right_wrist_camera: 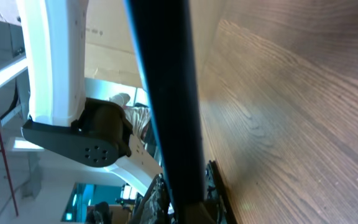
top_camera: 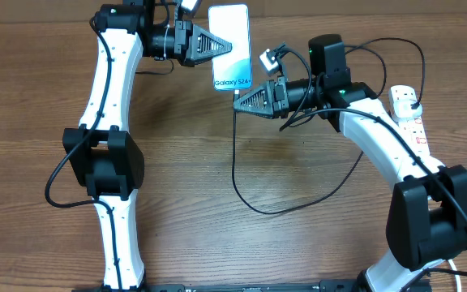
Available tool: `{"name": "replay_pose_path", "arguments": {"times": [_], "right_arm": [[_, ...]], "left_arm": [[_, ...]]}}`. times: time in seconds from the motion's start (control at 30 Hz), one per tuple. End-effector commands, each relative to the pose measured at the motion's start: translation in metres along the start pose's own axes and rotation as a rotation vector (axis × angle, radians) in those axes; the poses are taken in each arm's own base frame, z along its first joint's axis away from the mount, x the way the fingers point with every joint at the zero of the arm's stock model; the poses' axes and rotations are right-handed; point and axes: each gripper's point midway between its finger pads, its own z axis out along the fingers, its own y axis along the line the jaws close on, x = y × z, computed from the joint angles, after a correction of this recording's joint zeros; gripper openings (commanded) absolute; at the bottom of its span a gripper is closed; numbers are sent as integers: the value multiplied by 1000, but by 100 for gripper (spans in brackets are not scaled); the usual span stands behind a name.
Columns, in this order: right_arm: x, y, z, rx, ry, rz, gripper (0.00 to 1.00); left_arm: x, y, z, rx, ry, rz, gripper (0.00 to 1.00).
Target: Plug charger to phone and switch on socket
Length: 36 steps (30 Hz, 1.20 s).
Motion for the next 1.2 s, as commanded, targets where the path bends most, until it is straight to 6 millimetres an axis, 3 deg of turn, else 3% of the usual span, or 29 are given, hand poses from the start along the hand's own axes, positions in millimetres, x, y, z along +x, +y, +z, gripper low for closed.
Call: {"name": "replay_pose_path", "arguments": {"times": [0.0, 0.17, 0.43, 1.17], "right_arm": [[4, 10, 7, -11, 19, -44, 4], [6, 11, 12, -11, 29, -50, 4], [-2, 6, 0, 5, -6, -45, 4], [-7, 2, -1, 30, -29, -48, 4]], "left_arm": [[-1, -33, 2, 51, 0, 45, 4], [-1, -33, 2, 51, 0, 45, 4], [-1, -33, 2, 51, 0, 45, 4], [2, -34, 8, 56, 13, 36, 4]]}}
